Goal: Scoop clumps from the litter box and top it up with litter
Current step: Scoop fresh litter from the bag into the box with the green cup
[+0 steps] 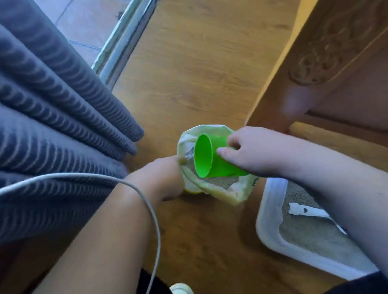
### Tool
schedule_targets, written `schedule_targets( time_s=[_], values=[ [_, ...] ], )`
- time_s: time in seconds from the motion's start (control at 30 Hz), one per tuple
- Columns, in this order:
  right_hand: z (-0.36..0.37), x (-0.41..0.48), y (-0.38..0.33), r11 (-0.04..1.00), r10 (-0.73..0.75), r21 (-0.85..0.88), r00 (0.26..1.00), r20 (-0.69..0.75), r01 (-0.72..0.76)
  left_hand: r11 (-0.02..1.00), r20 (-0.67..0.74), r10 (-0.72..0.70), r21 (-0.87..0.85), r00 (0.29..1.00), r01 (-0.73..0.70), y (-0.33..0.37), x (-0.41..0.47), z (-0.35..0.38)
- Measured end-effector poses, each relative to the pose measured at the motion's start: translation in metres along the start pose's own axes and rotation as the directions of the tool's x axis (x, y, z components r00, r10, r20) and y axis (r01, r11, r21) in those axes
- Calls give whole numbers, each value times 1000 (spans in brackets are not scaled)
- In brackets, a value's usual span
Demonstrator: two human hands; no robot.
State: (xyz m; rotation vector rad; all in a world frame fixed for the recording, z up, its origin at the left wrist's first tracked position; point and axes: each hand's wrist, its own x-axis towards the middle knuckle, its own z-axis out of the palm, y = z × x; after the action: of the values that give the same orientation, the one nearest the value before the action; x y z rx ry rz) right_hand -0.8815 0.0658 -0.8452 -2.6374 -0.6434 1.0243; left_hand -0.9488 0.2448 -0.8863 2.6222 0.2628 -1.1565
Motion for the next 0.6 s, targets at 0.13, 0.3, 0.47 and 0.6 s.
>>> schedule_targets(
  time_s=[0.13, 0.3, 0.47, 0.6],
  values=[
    [56, 31, -18, 971, 141, -204, 989, 51, -128, 994, 98, 49, 94, 994, -58, 2, 1, 7],
    [90, 66, -14, 911, 333, -310, 928, 169, -271, 980, 170, 25, 190, 985, -57, 4, 6, 0],
    [113, 102, -31, 908, 248, -387, 951, 186, -161, 971, 193, 31, 228, 981, -76, 12, 1, 2],
    [118, 109, -34, 928, 201, -356, 954, 221, -113, 960, 215, 38, 264, 976, -95, 14, -3, -1]
  ],
)
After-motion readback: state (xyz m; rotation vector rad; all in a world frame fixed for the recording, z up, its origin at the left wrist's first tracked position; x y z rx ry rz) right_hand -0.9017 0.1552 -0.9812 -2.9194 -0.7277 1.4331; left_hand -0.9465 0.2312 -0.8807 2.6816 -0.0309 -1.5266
